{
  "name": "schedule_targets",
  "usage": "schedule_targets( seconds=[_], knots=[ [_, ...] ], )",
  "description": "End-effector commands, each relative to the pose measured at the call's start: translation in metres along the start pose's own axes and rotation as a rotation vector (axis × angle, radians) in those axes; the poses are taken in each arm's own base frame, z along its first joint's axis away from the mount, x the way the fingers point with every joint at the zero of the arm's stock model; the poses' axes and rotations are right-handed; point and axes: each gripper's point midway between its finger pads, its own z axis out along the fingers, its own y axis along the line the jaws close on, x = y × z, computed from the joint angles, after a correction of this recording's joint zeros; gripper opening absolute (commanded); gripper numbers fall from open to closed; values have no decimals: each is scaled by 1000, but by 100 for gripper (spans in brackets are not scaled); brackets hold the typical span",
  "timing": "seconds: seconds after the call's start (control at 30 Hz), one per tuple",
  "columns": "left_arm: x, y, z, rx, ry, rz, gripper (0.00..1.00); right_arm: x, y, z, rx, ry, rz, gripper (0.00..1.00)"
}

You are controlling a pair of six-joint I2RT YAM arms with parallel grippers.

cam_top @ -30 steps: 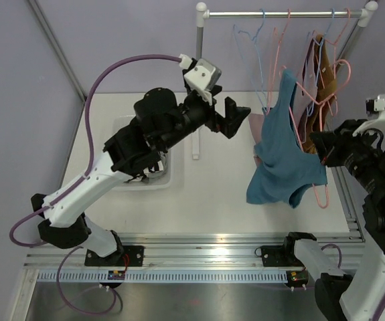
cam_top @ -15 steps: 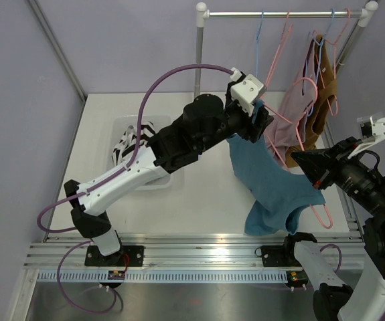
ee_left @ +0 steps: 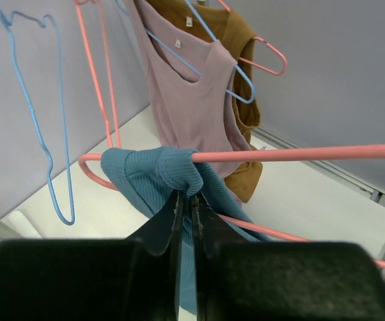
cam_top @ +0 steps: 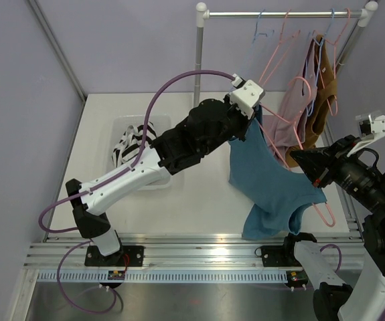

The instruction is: Remove the tank top from the hanger

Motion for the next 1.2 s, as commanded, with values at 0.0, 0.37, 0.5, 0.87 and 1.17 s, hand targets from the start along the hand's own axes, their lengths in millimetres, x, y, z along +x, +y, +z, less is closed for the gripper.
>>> schedule_targets(
  seconds=[0.0, 0.37, 0.5, 0.87, 1.17],
  knots=[
    [-25, 26, -16, -92, -69, -23, 1, -17, 4, 6, -42, -49, -48, 0],
    [-6, 170, -92, -701, -116, -310, 0, 13, 17, 24, -275, 54, -101, 0],
    [11, 200, -111, -721, -96, -423, 0, 14, 22, 27, -340, 49, -107, 0],
    [-5, 74, -104, 147, -152, -321, 0, -63, 31, 55, -557, -428, -81, 0],
    [60, 18, -132, 437, -64, -267, 0, -131, 15, 50, -600, -849, -69, 0]
  ],
)
